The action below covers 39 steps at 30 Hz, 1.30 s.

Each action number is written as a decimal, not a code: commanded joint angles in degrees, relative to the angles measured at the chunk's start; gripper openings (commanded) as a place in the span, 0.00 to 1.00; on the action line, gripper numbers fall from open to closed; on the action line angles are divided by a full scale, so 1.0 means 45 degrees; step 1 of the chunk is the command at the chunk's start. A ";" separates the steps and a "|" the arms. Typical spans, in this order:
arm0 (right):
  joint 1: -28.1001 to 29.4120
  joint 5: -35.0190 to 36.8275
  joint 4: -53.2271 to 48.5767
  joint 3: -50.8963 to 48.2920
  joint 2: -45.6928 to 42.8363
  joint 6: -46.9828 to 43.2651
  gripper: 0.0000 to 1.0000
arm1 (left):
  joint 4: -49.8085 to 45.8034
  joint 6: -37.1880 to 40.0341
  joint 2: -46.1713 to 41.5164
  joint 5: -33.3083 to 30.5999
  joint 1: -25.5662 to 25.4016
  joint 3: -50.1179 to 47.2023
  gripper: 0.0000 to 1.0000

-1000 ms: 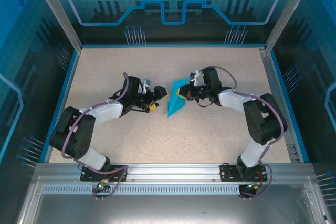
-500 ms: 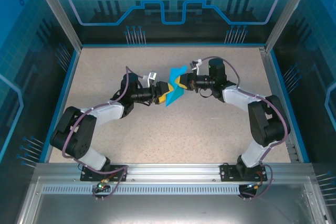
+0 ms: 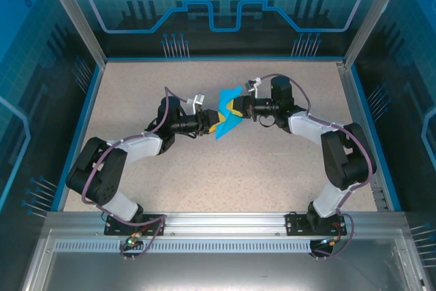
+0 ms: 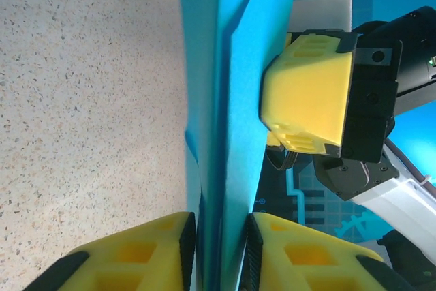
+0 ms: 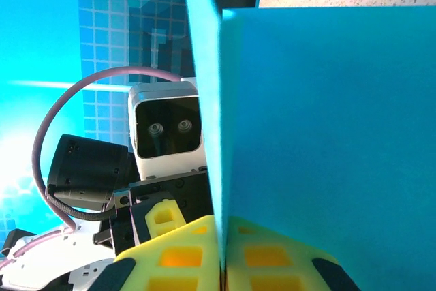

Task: Fold a paper plane with a square sheet of paper (pick it up from the middle)
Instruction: Turn over the paper at the center of the table.

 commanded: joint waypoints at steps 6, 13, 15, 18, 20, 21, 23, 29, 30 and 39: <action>-0.0106 -0.0168 -0.1083 -0.0120 0.0109 -0.0783 0.28 | -0.0197 0.0087 -0.0021 -0.0340 -0.0033 -0.0022 0.12; -0.0896 0.1042 -0.4240 -0.0002 -0.1075 -0.2603 0.51 | -0.3587 0.1722 -0.0374 -0.0989 -0.0033 0.0730 0.07; -0.1170 0.2199 -0.6147 0.0123 -0.1667 -0.3798 0.62 | -0.6026 0.3094 -0.0689 -0.1819 -0.0053 0.1334 0.07; -0.1374 0.4180 -0.8109 0.0132 -0.2426 -0.5162 0.76 | -1.0871 0.5432 -0.0988 -0.4558 -0.0390 0.2858 0.07; -0.1374 0.5319 -0.8869 0.0048 -0.2851 -0.5651 0.82 | -1.3784 0.6644 -0.0918 -0.7146 -0.0968 0.4013 0.07; -0.1367 0.5849 -0.9138 -0.0020 -0.3043 -0.5783 0.85 | -1.4974 0.7094 -0.0789 -0.8425 -0.1326 0.4648 0.07; -0.1395 0.6553 -0.9405 -0.0189 -0.3343 -0.5929 0.88 | -1.6640 0.7619 -0.0437 -1.0826 -0.1867 0.5707 0.07; -0.1389 0.7793 -0.9968 -0.0378 -0.3733 -0.6031 0.90 | -2.0166 0.7612 0.0805 -1.6380 -0.2883 0.7943 0.07; -0.1394 0.7942 -0.9969 -0.0447 -0.3775 -0.5987 0.90 | -2.0664 0.7560 0.1087 -1.7126 -0.2967 0.8231 0.07; -0.1394 0.8215 -0.9914 -0.0659 -0.3492 -0.5607 0.89 | -2.2242 0.7117 0.3893 -1.9481 -0.3798 0.9722 0.07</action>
